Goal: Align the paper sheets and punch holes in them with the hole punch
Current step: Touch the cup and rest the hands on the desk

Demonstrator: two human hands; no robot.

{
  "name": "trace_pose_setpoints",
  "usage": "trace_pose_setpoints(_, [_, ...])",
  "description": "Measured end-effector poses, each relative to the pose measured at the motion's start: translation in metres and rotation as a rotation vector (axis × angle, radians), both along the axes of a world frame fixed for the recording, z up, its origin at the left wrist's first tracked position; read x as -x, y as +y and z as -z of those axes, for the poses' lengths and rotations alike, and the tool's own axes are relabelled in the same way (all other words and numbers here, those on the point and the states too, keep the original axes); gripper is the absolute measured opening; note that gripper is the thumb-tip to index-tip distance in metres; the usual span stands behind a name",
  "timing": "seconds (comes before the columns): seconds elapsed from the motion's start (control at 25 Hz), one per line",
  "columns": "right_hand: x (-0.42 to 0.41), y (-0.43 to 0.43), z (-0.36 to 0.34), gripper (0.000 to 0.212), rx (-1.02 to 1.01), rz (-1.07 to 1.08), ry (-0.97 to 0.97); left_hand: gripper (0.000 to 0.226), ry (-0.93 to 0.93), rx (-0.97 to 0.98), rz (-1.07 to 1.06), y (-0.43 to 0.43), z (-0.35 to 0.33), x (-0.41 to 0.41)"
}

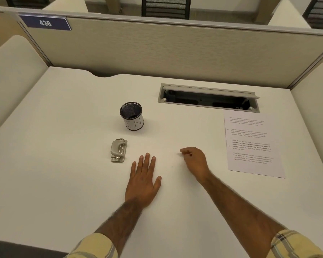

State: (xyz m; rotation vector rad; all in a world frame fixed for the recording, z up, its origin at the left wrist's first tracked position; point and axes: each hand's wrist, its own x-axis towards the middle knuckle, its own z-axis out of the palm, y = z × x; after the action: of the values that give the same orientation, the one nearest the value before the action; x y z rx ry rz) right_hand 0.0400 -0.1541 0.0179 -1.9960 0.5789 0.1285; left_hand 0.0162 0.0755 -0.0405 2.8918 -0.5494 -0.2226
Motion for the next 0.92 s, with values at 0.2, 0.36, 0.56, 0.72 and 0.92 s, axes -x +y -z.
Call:
trace_pose_setpoints(0.2, [-0.013,-0.008,-0.015,0.021,-0.617,0.282,0.192,0.075,0.001,-0.005,-0.005,0.001,0.001,0.000])
trace_pose_setpoints(0.36, [-0.018,-0.010,-0.010,0.021,0.330,-0.228,0.063,0.075,0.001,-0.005,-0.004,0.000,0.002,-0.001])
trace_pose_setpoints(0.56, [-0.027,0.003,-0.002,0.023,0.875,-0.616,0.022,0.074,-0.002,0.002,-0.002,0.001,0.002,0.000])
trace_pose_setpoints(0.72, [-0.033,0.009,-0.004,0.021,1.110,-0.762,0.000,0.073,-0.001,0.008,-0.001,0.001,0.002,0.000])
trace_pose_setpoints(0.92, [-0.035,0.021,-0.007,0.021,1.250,-0.867,0.000,0.073,0.011,0.006,0.000,0.001,0.002,-0.001])
